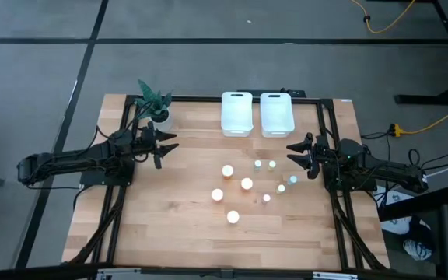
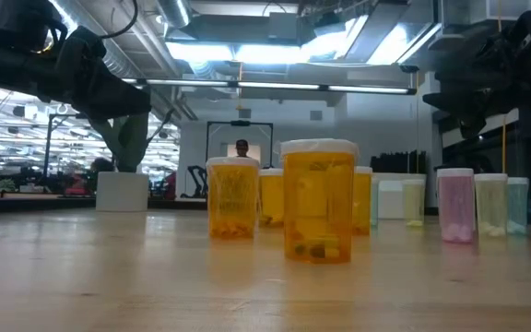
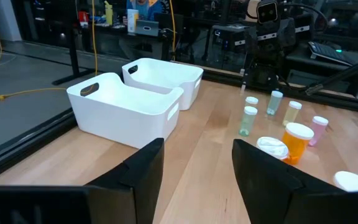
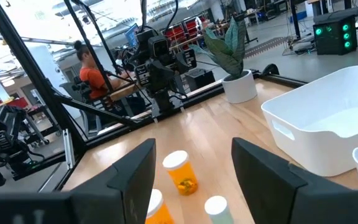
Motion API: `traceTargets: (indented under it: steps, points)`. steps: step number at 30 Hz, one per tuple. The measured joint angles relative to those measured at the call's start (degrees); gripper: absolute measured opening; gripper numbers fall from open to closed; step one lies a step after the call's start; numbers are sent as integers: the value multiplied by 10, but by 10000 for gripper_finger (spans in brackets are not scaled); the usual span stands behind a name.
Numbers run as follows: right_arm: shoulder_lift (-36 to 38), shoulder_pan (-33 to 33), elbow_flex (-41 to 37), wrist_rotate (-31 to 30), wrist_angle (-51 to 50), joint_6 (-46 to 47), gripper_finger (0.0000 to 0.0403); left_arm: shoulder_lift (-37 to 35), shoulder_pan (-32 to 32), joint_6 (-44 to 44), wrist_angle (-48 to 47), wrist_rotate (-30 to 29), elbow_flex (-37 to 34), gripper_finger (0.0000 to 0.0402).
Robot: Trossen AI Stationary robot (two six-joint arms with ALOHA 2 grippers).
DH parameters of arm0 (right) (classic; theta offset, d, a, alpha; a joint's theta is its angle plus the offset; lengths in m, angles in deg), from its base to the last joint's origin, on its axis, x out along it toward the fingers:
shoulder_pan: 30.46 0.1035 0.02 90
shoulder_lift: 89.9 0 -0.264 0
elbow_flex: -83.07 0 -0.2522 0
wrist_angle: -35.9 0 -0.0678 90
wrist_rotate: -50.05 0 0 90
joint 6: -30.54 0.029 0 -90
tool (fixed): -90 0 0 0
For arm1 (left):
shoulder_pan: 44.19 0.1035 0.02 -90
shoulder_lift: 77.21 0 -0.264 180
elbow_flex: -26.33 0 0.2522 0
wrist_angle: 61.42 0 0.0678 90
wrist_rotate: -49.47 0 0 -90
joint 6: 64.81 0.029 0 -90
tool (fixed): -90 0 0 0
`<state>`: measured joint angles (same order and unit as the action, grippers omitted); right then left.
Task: Pick and place medicine bottles into bin by pill shape (circle, oval)
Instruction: Put the small yellow pill bottle into the right white bin
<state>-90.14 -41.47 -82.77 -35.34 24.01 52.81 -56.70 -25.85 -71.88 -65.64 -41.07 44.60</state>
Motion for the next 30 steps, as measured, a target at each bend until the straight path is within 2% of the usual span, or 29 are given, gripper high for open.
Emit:
traceTargets:
  steps: [9, 13, 17, 22, 30]
  points:
    - [0, 0, 0, 0, 0, -42, 212, 0, 0, 0, 5, -3, 0, 182]
    - [0, 0, 0, 0, 0, -63, 212, 0, 0, 3, 6, -42, 0, 182]
    - [0, 0, 0, -1, 0, -61, 212, 0, 0, 59, 4, -92, 0, 182]
    - [0, 0, 0, 0, 0, -62, 212, 0, 0, 92, 4, -98, 0, 182]
    - [0, 0, 0, -1, 0, -60, 212, 0, 0, 32, 4, -92, 0, 182]
